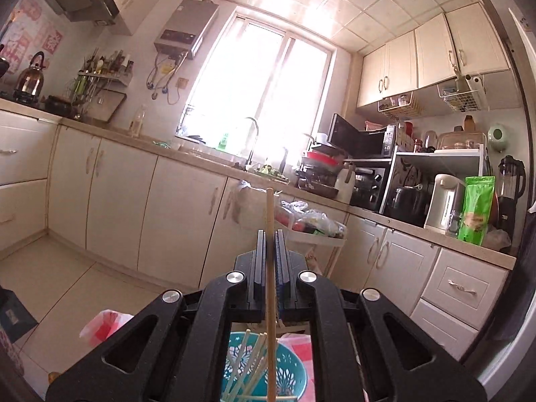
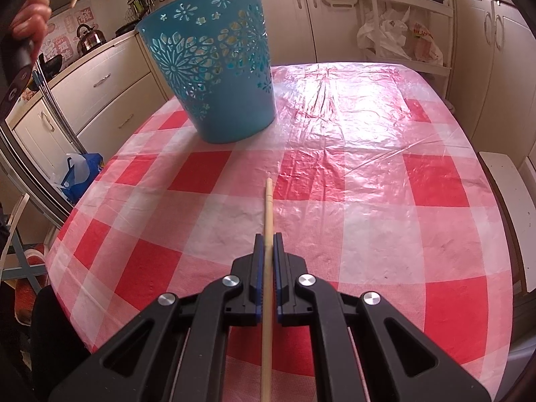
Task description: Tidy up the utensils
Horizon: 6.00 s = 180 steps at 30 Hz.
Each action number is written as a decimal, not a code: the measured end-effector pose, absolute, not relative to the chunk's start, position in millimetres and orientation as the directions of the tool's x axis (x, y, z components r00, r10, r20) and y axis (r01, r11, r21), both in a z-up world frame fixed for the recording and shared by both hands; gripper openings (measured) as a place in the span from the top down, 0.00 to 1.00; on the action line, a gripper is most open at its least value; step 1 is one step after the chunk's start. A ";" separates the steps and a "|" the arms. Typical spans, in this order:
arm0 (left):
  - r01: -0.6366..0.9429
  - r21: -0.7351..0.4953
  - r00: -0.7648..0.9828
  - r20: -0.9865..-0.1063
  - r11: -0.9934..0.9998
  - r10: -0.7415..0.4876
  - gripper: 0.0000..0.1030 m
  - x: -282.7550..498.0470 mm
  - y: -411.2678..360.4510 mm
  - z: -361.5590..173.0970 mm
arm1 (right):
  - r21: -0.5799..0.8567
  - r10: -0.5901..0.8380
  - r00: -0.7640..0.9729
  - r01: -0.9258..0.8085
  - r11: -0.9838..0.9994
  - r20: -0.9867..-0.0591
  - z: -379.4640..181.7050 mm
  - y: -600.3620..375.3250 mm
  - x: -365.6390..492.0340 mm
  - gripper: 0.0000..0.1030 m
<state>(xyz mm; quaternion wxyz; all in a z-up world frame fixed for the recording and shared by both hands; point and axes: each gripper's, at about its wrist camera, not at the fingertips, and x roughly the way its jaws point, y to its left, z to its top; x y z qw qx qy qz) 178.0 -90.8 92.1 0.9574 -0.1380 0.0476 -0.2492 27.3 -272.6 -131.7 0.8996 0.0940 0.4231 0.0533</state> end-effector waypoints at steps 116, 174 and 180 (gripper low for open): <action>0.225 -0.570 0.797 -0.359 0.790 -0.486 0.45 126.2 25.9 -134.1 | 0.413 0.107 0.992 -0.070 0.908 -0.066 53.1 -262.1 186.9 0.94; 0.121 -0.143 0.789 -0.586 0.982 -0.182 0.07 0.9 -14.4 17.5 | 0.277 0.043 0.816 0.146 0.950 -0.576 9.0 -236.6 -100.4 0.18; 0.134 -0.125 0.774 -0.606 0.983 -0.183 0.07 -51.1 -8.7 50.2 | 0.302 0.048 0.815 0.159 0.940 -0.577 50.5 -229.1 -153.2 0.12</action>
